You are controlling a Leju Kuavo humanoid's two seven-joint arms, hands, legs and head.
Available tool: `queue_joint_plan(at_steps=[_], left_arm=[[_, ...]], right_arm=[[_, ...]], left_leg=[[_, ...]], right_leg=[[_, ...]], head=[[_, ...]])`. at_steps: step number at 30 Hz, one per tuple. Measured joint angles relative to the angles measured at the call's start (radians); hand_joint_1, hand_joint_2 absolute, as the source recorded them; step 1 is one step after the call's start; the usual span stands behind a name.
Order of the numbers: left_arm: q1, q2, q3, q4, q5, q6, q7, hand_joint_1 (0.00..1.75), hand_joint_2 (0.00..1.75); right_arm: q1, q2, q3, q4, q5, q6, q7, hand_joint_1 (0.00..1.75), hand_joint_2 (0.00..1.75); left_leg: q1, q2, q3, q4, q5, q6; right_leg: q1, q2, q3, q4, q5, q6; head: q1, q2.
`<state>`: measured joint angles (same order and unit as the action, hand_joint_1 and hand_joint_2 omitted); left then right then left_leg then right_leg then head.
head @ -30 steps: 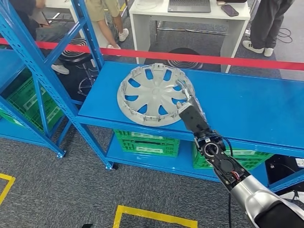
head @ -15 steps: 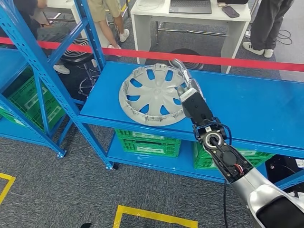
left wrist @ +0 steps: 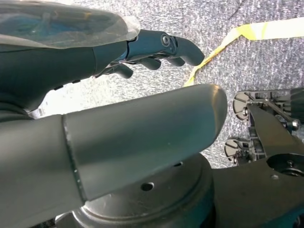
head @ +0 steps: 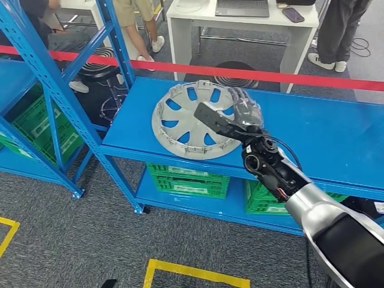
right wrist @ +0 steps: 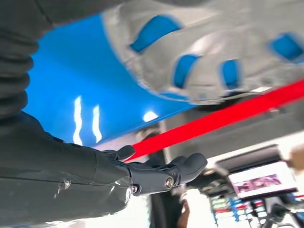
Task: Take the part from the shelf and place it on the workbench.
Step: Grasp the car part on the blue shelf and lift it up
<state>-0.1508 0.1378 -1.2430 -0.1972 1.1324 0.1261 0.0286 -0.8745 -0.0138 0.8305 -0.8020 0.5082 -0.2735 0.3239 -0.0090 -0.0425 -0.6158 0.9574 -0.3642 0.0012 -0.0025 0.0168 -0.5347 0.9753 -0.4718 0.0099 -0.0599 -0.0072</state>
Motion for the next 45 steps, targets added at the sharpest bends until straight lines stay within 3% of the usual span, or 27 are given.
queue_joint_plan(at_steps=[12, 18, 22, 32, 45], left_arm=[[-0.002, 0.005, -0.01, 0.0, 0.004, -0.002, -0.01, 0.0, 0.0], [-0.005, 0.005, -0.011, 0.0, 0.003, -0.004, -0.019, 0.0, 0.0], [-0.007, 0.005, -0.011, 0.0, 0.002, -0.005, -0.024, 0.0, 0.0], [-0.006, 0.005, -0.011, 0.0, -0.003, -0.012, -0.025, 0.0, 0.0], [-0.005, 0.005, -0.011, 0.0, -0.001, -0.021, -0.039, 0.0, 0.0]], right_arm=[[-0.019, 0.016, 0.089, 0.212, 0.097, -0.001, -0.035, 0.0, 1.75], [-0.017, 0.05, 0.131, 0.263, 0.182, 0.039, -0.118, 0.0, 1.75], [-0.005, 0.081, 0.161, 0.295, 0.229, 0.013, -0.164, 0.0, 1.75], [0.0, 0.113, 0.193, 0.34, 0.278, -0.054, -0.229, 0.0, 1.75], [0.016, 0.123, 0.203, 0.387, 0.271, -0.064, -0.263, 0.0, 1.75]], left_leg=[[0.0, 0.0, 0.0, 0.0, 0.0, 0.0], [0.0, 0.001, 0.0, 0.0, 0.0, 0.0], [0.001, 0.001, 0.0, 0.0, 0.0, 0.0], [0.002, 0.001, 0.0, 0.0, 0.0, 0.0], [0.002, 0.001, 0.0, 0.0, 0.0, 0.0]], right_leg=[[0.0, 0.0, 0.0, -0.001, 0.0, 0.0], [0.0, 0.001, 0.0, -0.001, 0.0, 0.0], [0.0, 0.001, 0.0, -0.001, 0.0, 0.0], [0.0, 0.001, 0.0, -0.001, 0.0, 0.0], [0.0, 0.001, 0.0, -0.002, 0.0, 0.0]], head=[[0.0, 0.0], [0.0, 0.0], [0.0, 0.0], [0.0, 0.0], [0.0, 0.0]])
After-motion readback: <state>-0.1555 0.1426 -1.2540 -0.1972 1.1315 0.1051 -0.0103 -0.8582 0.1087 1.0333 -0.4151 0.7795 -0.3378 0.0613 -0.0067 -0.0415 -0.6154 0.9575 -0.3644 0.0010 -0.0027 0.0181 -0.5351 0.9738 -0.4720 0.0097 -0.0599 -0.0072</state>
